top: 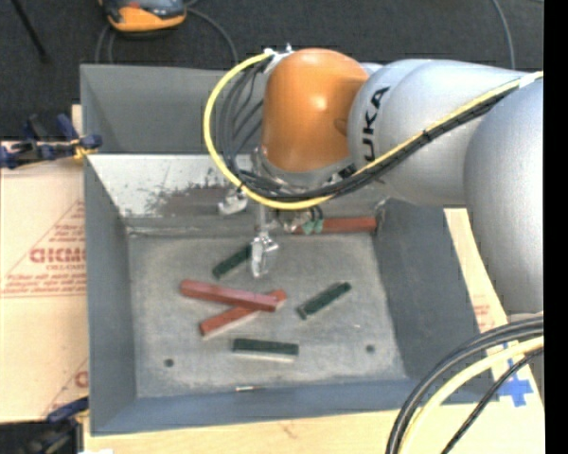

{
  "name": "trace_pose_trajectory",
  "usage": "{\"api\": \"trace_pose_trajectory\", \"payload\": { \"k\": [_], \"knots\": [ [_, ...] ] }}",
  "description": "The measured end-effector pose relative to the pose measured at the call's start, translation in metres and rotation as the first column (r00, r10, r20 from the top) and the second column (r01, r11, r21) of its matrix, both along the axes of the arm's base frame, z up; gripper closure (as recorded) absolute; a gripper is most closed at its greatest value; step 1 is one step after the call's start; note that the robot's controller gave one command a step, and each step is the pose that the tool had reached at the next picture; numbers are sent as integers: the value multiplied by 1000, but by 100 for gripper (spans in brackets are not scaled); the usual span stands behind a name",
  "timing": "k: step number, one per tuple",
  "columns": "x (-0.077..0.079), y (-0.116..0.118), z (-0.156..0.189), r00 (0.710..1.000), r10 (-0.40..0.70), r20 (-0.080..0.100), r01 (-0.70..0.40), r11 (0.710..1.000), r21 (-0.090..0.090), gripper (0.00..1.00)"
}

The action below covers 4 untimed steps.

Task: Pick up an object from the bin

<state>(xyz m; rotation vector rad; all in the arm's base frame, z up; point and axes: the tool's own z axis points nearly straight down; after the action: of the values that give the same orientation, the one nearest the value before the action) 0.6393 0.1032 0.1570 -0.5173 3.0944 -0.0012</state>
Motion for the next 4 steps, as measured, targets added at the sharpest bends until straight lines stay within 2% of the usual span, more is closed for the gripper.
{"api": "trace_pose_trajectory", "payload": {
  "k": [1, 2, 4],
  "knots": [
    [6, -3, -56, 993, -120, 7, 120, 993, 4, 0],
    [13, -15, -80, 999, -44, 4, 44, 999, 5, 100],
    [12, -15, -77, 999, -45, 3, 45, 999, 5, 100]
  ]
}}
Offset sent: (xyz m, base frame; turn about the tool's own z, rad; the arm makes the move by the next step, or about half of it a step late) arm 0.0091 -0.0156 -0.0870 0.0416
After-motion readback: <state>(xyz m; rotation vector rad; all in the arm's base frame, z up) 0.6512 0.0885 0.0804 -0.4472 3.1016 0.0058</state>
